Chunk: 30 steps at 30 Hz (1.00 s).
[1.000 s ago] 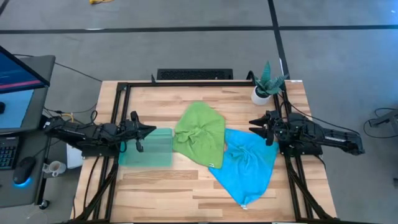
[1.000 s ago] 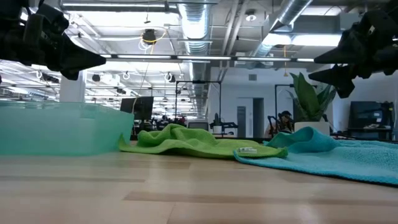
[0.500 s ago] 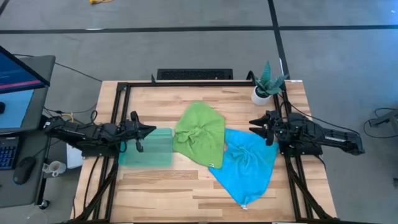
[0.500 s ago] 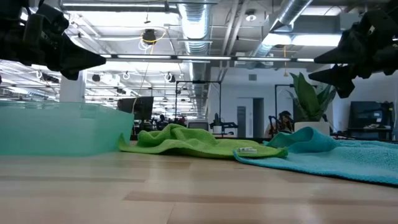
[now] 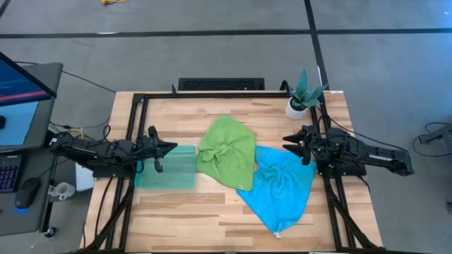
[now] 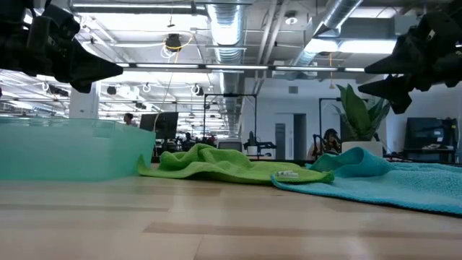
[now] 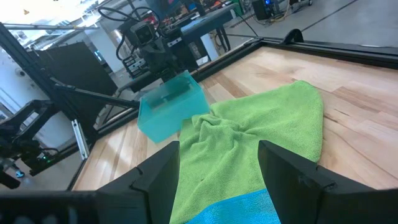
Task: Roll microfiber towels into tight, uniform cylinder then place into a basket
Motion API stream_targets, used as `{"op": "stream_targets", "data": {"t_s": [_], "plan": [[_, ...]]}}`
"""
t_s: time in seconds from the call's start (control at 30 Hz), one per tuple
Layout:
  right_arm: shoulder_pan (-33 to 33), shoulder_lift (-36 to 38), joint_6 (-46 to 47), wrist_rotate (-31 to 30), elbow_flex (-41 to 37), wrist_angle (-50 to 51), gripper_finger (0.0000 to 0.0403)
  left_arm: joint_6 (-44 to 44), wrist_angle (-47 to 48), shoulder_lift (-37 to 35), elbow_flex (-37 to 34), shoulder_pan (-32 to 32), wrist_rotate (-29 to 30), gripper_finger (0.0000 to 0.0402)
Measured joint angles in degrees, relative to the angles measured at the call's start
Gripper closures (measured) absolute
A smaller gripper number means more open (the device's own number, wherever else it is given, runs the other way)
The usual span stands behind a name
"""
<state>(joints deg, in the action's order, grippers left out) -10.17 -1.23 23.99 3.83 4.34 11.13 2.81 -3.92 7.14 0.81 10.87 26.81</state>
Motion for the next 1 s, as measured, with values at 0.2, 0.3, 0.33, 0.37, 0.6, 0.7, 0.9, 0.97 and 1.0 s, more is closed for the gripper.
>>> {"op": "stream_targets", "data": {"t_s": [0.2, 0.3, 0.33, 0.37, 0.6, 0.7, 0.9, 0.97, 1.0], "plan": [[0.0, 0.0, 0.0, 0.0, 0.0, 0.0, 0.0163, 0.0, 0.0, 0.0, 0.0, 0.0, 0.0, 0.0401], [0.0, 0.0, 0.0, 0.0, 0.0, 0.0, 0.0163, -1.7, 0.0, 0.0, 0.0, 0.0, 0.0, 0.0401], [0.0, 0.0, 0.0, 0.0, 0.0, 0.0, 0.0163, -2.9, 0.0, 0.0, 0.0, 0.0, 0.0, 0.0401], [0.0, 0.0, 0.0, 0.0, 0.0, 0.0, 0.0163, -3.8, 0.0, 0.0, 0.0, 0.0, 0.0, 0.0401], [0.0, 0.0, 0.0, 0.0, 0.0, 0.0, 0.0163, -4.6, 0.0, 0.0, 0.0, 0.0, 0.0, 0.0401], [0.0, 0.0, 0.0, 0.0, 0.0, 0.0, 0.0163, -4.5, 0.0, 0.0, 0.0, 0.0, 0.0, 0.0401], [0.0, 0.0, 0.0, 0.0, 0.0, 0.0, 0.0163, -6.5, -0.1, 0.0, 0.0, 0.0, 0.1, 0.0401], [0.0, 0.0, 0.0, 0.0, 0.0, 0.0, 0.0163, -8.7, -0.3, 0.0, 0.0, 0.0, 0.7, 0.0401], [0.0, 0.0, 0.0, 0.0, 0.0, 0.0, 0.0163, -9.0, -0.4, 0.0, 0.0, 0.0, 0.7, 0.0401]]}}
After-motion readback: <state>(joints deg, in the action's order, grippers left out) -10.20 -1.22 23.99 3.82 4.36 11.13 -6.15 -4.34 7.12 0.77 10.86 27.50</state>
